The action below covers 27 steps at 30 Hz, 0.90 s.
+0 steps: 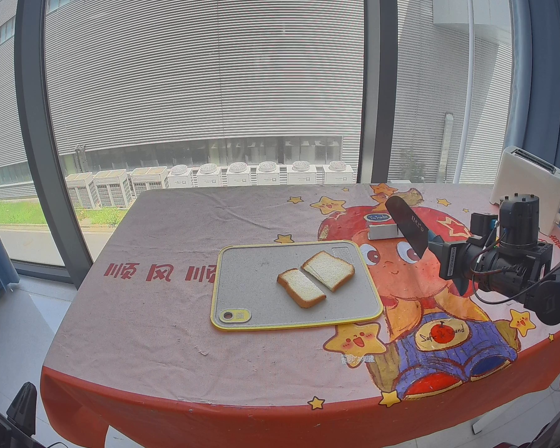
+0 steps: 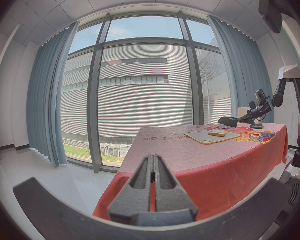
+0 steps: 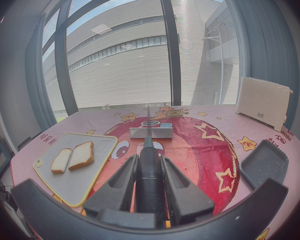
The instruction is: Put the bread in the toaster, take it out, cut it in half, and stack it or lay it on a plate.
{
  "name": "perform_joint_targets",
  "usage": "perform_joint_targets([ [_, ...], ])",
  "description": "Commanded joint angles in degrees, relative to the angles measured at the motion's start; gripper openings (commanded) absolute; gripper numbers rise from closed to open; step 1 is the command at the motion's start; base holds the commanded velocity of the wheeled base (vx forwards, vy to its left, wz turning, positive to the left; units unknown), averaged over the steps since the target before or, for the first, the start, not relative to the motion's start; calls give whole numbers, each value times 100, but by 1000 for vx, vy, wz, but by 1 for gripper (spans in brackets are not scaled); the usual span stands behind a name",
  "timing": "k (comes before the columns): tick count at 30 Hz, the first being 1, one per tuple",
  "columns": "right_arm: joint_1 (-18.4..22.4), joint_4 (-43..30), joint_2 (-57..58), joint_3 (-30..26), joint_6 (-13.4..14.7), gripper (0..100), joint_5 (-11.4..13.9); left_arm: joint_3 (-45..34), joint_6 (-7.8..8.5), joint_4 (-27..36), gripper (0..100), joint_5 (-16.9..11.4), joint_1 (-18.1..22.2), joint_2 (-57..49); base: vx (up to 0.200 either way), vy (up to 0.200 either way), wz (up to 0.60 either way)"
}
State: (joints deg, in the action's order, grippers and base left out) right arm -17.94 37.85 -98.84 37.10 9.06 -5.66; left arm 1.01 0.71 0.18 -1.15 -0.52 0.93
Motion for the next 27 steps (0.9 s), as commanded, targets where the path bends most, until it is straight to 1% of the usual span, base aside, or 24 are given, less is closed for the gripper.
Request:
perform_joint_targets([
  [1,-16,3,5,-1,0,0,3,-101,0,-1,0,0,0,-93,0,0,0],
  [4,-42,-6,5,-9,8,0,-6,-101,0,-1,0,0,0,-93,0,0,0],
  [8,-104,-6,-12,-45,8,0,-102,-101,0,-1,0,0,0,-93,0,0,0],
  [13,-139,-6,-65,-71,8,0,-111,-101,0,-1,0,0,0,-93,0,0,0],
  [16,-139,-6,-83,-89,8,0,-173,-101,0,-1,0,0,0,-93,0,0,0],
  [17,-192,-6,-91,-106,8,0,-243,-101,0,-1,0,0,0,-93,0,0,0],
  [24,-271,-6,-100,-150,8,0,-296,-101,0,-1,0,0,0,-93,0,0,0],
  [27,-306,-6,-91,-194,8,0,-392,-101,0,-1,0,0,0,-93,0,0,0],
])
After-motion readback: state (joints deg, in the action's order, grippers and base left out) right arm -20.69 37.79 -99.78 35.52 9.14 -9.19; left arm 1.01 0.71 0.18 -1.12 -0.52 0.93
